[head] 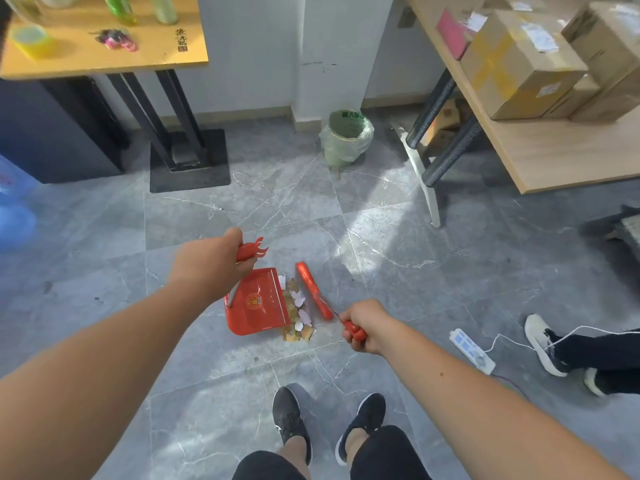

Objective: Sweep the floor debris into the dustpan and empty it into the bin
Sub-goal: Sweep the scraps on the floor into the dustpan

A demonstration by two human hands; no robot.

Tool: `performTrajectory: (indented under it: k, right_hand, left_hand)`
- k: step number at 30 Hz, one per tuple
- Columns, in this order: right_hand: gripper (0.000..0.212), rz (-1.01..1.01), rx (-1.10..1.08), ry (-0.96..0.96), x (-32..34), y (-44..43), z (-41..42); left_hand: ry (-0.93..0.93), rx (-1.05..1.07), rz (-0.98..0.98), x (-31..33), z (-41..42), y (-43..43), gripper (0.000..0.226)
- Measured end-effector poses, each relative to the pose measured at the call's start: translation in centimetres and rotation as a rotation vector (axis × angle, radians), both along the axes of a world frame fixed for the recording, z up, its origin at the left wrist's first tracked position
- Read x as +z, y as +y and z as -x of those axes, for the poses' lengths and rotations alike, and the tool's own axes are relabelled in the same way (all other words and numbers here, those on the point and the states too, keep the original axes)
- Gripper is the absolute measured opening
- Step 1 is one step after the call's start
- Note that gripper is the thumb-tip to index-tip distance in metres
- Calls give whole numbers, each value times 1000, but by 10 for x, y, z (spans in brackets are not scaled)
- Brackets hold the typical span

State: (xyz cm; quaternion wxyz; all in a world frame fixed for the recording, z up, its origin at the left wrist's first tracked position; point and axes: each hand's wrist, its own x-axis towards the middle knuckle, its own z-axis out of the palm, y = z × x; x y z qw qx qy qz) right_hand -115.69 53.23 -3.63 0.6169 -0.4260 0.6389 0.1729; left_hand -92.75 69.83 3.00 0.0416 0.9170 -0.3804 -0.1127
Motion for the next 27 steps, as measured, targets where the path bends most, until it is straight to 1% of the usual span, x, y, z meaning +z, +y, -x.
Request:
performTrajectory:
  k: [7, 10, 15, 19, 24, 27]
  right_hand:
    - [15, 150, 222, 36, -10, -18, -44]
    - [21, 178, 315, 39, -22, -29, -62]
    - [18, 174, 469, 10, -39, -41, -92]
    - [16, 165, 571, 3, -47, -47, -111]
    - [12, 146, 744, 2, -44, -46, -113]
    - [13, 124, 789, 24, -41, -46, -106]
  left_hand:
    - [15, 117, -40, -2, -3, 22, 36]
    - [23, 198, -57, -7, 2, 30, 36]
    - [32, 311, -93, -18, 16, 41, 36]
    - [25, 321, -141, -24, 32, 40, 40]
    - [26, 365, -150, -28, 52, 42, 41]
    - [12, 404, -137, -31, 68, 47, 40]
